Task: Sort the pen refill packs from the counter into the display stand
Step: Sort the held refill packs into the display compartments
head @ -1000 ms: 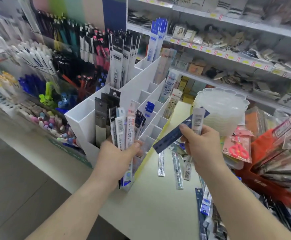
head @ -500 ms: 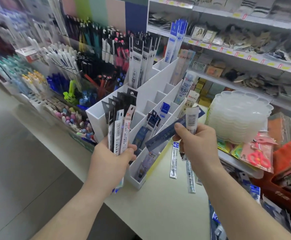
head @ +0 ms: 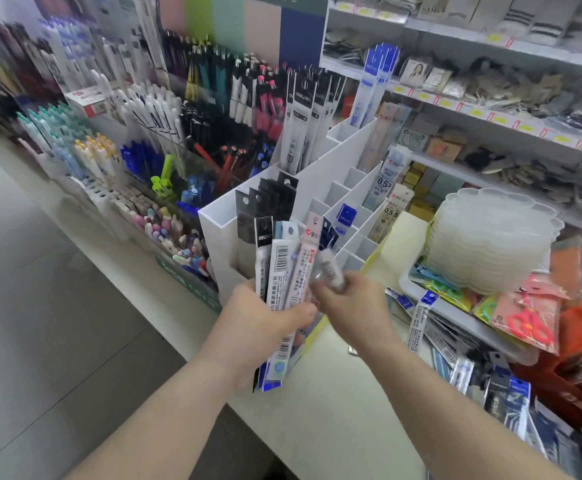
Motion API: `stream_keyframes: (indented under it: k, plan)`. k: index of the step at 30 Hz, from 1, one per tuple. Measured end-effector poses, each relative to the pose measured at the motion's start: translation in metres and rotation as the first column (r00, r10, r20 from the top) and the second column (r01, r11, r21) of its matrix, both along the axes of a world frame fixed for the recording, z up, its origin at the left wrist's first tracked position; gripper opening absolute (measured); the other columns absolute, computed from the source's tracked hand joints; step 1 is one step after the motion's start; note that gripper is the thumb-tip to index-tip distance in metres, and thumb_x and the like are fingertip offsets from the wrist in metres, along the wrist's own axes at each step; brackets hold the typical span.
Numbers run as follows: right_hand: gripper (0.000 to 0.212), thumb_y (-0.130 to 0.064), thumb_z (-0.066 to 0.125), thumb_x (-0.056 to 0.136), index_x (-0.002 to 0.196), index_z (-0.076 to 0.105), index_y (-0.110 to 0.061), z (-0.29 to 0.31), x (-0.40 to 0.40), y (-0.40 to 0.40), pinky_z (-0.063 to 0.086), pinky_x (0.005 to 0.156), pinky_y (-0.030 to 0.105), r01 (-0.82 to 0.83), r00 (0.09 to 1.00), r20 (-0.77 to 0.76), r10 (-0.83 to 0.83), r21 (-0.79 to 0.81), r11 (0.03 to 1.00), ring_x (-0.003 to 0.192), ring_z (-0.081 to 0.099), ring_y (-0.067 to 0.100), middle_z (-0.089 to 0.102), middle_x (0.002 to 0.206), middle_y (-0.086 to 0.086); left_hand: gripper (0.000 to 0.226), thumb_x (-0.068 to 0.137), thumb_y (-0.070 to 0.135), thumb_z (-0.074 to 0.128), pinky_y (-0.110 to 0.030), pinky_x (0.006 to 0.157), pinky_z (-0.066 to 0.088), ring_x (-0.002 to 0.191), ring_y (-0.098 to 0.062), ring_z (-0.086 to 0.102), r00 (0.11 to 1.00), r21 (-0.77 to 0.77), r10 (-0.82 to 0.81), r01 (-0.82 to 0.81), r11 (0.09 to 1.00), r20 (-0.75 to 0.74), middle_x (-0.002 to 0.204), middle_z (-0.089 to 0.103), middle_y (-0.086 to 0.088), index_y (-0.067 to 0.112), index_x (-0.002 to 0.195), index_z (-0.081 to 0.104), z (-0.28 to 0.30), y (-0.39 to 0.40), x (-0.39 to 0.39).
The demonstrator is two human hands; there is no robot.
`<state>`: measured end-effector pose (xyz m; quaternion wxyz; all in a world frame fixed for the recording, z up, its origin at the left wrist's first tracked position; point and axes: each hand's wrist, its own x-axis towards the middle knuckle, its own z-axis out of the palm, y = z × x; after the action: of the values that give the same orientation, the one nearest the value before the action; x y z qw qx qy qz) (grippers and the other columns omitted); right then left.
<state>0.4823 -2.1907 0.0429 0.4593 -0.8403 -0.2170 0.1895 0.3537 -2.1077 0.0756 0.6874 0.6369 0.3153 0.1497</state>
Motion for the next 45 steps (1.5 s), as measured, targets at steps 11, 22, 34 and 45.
stream_keyframes:
  k: [11,22,34,45]
  plan:
    - [0.023,-0.008,0.071,0.088,0.067,0.061,-0.01,0.035,-0.008,-0.044,0.031,0.042,0.024,0.077,0.953,-0.302,0.014,0.287,0.955,0.041,0.038,0.011,0.051,0.049,-0.003,0.019,0.092,0.001,0.061,-0.029,0.055,0.054,0.065,-0.02,0.064,0.979,-0.385,-0.196,0.204,0.9,0.063,0.077,0.067,-0.009,0.009,0.106,0.07,-0.005,-0.016,0.028]
    - [0.018,0.001,0.064,0.083,0.069,0.057,-0.007,0.032,0.006,-0.075,0.028,0.041,0.023,0.36,0.911,-0.315,-0.267,0.291,0.886,0.042,0.034,0.016,0.047,0.054,0.004,0.021,0.08,0.019,0.08,-0.022,0.059,0.046,0.055,-0.008,0.054,0.939,0.008,-0.322,0.325,0.946,-0.122,0.064,0.063,0.009,0.016,0.089,0.062,-0.02,-0.034,0.051]
    - [0.02,0.005,0.043,0.092,0.09,0.056,-0.011,0.036,0.012,-0.111,0.041,0.06,0.033,0.41,0.891,-0.379,-0.251,0.428,0.806,0.061,0.049,0.019,0.058,0.069,0.003,0.029,0.075,0.005,0.078,-0.044,0.069,0.054,0.078,-0.037,0.062,0.96,-0.17,-0.28,0.271,0.948,-0.03,0.09,0.073,-0.021,0.007,0.103,0.068,-0.018,-0.049,0.068]
    - [0.039,-0.026,0.049,0.072,0.084,0.077,-0.05,-0.001,0.01,-0.121,0.044,0.102,0.061,0.146,0.92,0.29,-0.264,0.372,0.917,0.123,0.052,0.053,0.041,0.153,0.014,0.01,0.087,0.007,0.071,-0.026,0.048,0.041,0.06,-0.018,0.056,0.955,-0.2,-0.293,0.297,0.934,0.05,0.076,0.075,-0.002,0.016,0.088,0.075,-0.012,-0.05,0.068]
